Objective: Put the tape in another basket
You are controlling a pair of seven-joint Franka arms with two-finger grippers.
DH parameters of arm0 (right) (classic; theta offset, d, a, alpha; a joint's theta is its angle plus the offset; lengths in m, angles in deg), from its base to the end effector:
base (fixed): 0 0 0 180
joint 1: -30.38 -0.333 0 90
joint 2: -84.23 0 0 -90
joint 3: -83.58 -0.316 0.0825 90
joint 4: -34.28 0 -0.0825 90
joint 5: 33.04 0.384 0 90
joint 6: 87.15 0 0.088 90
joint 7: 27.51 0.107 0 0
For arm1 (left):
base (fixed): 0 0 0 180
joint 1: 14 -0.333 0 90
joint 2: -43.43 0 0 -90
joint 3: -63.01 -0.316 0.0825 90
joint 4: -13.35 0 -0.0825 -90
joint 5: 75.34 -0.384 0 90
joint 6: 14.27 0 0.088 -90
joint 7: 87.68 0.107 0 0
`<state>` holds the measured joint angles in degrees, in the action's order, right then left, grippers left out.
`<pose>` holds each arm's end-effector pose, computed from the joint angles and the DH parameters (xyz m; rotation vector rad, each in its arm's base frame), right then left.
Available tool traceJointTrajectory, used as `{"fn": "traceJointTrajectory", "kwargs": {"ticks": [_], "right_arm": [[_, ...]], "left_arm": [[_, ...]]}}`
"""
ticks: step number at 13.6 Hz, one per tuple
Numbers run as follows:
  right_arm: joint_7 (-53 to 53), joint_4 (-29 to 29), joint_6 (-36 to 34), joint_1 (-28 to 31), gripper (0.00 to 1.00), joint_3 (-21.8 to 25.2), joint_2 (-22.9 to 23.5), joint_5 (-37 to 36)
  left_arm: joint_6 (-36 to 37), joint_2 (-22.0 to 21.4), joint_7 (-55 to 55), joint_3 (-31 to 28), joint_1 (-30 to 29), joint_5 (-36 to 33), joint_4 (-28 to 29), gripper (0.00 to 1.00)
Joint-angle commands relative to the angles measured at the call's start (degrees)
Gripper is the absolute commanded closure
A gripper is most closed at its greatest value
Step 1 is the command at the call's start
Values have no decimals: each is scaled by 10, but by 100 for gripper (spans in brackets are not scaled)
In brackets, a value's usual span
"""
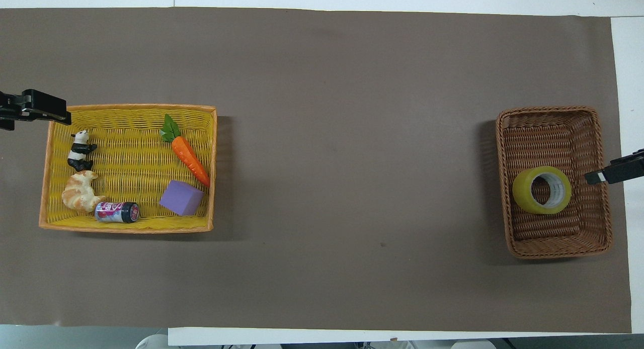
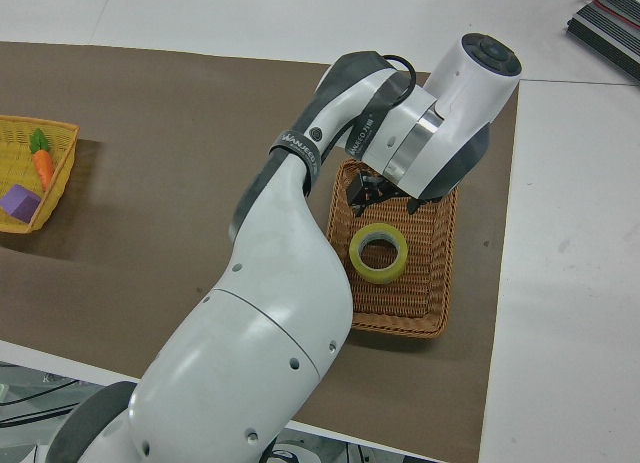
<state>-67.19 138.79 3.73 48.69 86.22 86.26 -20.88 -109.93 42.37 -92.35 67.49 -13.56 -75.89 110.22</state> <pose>0.5140 -0.1727 0.4911 -2.7877 -0.4130 0.1844 0.5528 -0.0470 0.5864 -3.1304 0.0083 0.0027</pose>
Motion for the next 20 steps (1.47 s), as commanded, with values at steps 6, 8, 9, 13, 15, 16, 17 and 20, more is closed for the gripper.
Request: {"fn": "traceJointTrajectory", "kwargs": {"ticks": [6,8,9,13,15,16,17,20], "right_arm": [[318,-88,-96,-113,0,-11,-89,-127],[318,-168,-126,-118,0,-21,-52,-152],[319,-195,-146,-126,0,-18,-38,-155],[320,-224,-141,-157,0,24,-1,-163],[321,-224,-149,-156,0,21,-3,-162],[321,-224,-150,-154,0,20,-4,-161],[320,-223,-151,-153,0,20,-5,-160],[322,-223,-147,-154,0,16,-12,-160]], "left_arm": [[-2,-5,15,-3,15,-9,17,0],[8,-10,14,-4,11,-9,18,0],[6,-10,13,-4,8,-9,17,0],[7,-10,14,-5,3,-9,17,0],[7,-10,14,-5,3,-9,17,0],[7,-10,14,-5,3,-9,17,0],[7,-10,14,-5,3,-9,17,0],[7,-10,14,-5,3,-9,17,0]]}}
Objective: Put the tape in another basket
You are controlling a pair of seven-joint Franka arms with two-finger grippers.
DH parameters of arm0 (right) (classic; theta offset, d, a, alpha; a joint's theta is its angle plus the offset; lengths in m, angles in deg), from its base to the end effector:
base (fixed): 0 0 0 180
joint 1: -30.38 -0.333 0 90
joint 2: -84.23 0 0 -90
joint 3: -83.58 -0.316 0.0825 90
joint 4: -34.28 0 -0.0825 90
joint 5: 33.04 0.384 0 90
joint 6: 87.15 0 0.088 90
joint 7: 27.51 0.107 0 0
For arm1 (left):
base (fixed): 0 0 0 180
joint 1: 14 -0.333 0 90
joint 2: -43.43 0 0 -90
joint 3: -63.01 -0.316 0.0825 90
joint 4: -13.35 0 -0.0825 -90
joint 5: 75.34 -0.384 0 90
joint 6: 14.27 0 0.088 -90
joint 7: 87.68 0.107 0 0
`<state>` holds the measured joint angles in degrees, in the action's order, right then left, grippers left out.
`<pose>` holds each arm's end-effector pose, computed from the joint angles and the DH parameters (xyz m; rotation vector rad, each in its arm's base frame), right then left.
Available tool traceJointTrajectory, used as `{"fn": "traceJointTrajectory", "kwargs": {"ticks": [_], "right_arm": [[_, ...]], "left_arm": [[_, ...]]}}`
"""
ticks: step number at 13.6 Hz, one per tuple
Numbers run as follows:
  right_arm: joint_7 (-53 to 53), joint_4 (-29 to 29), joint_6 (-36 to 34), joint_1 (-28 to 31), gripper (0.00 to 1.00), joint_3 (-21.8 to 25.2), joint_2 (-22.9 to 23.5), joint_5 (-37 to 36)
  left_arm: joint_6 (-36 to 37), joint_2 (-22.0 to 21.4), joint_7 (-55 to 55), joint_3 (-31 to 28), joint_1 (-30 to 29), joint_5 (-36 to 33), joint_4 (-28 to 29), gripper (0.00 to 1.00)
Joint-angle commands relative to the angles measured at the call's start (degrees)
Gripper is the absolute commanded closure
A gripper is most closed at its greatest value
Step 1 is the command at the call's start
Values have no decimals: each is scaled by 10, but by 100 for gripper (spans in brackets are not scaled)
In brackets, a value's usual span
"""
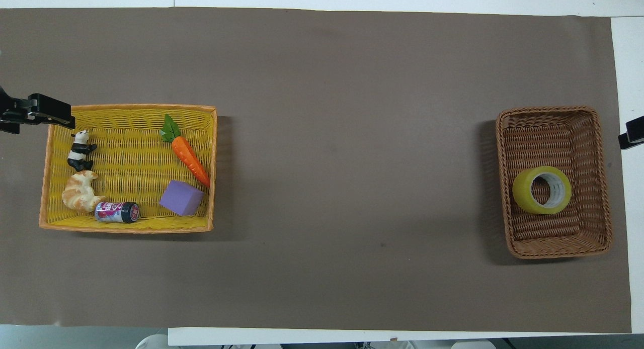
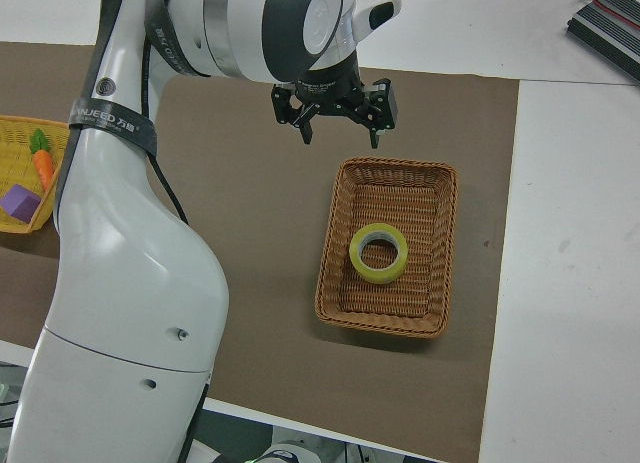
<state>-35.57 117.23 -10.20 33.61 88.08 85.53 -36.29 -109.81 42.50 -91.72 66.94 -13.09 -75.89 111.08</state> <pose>0.5313 -0.0786 0.6505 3.0949 -0.0056 -0.2077 0.5521 -0.0461 0.5778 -3.1290 0.0234 0.0331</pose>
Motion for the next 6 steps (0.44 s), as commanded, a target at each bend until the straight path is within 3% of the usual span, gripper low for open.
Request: {"fn": "traceJointTrajectory", "kwargs": {"ticks": [1,6], "right_arm": [[6,-7,-7,-2,0,-7,-4,-6],[23,-8,-7,1,0,-19,-4,-5]], "left_arm": [[6,-11,8,0,-2,-9,9,0],[4,-11,9,0,-3,-10,9,0]]}}
